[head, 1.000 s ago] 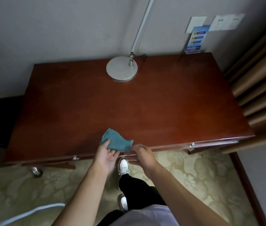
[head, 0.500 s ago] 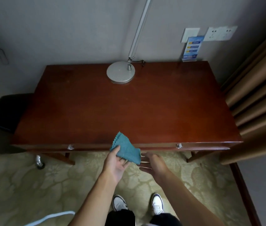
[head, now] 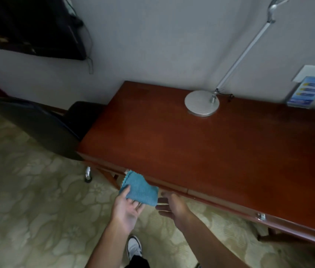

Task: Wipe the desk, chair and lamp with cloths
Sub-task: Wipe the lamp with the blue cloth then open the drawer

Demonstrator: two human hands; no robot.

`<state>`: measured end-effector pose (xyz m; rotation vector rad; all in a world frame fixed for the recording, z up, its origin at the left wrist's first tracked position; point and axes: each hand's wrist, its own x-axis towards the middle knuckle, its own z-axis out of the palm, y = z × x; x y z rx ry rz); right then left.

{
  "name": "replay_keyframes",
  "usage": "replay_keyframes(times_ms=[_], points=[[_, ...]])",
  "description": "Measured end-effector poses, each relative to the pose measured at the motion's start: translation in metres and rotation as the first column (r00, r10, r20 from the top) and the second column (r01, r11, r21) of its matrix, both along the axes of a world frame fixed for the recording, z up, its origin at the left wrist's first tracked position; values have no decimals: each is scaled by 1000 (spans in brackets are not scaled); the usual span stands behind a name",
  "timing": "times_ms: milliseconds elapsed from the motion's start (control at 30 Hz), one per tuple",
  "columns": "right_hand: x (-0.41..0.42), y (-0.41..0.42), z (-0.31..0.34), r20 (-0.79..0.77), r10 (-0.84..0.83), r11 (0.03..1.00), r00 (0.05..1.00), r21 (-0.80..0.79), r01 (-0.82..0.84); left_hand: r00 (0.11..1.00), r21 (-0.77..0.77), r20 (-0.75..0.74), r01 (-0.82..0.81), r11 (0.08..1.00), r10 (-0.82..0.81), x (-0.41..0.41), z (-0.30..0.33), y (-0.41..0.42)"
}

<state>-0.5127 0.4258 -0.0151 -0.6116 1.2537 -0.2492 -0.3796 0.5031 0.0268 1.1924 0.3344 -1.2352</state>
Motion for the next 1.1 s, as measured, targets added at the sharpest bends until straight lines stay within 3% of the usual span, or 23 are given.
replay_keyframes(times_ms=[333,500,667,733,833,967,1100], points=[[189,-23,-67,-231,103,995,968,37,-97,999,121,-39,4,993,0,169,-41,10],[233,-38,-103,-328,150,988,933,80,-131,998,180,-44,53,982,-45,207,-57,13],[235,-37,-122,-503,121,976,856,-94,-194,997,191,-52,73,979,-64,222,-59,14],[235,-38,-124,-551,160,970,819,-65,-233,995,199,-61,88,976,-77,227,-59,12],[239,-39,-126,-508,180,979,842,6,-206,994,203,-48,107,973,-99,232,-58,10],[241,-33,-124,-457,42,999,888,25,-35,994,199,-61,99,975,-88,238,-58,14],[254,-31,-114,-286,-79,975,955,175,133,991,186,-87,118,975,-103,236,-59,19]])
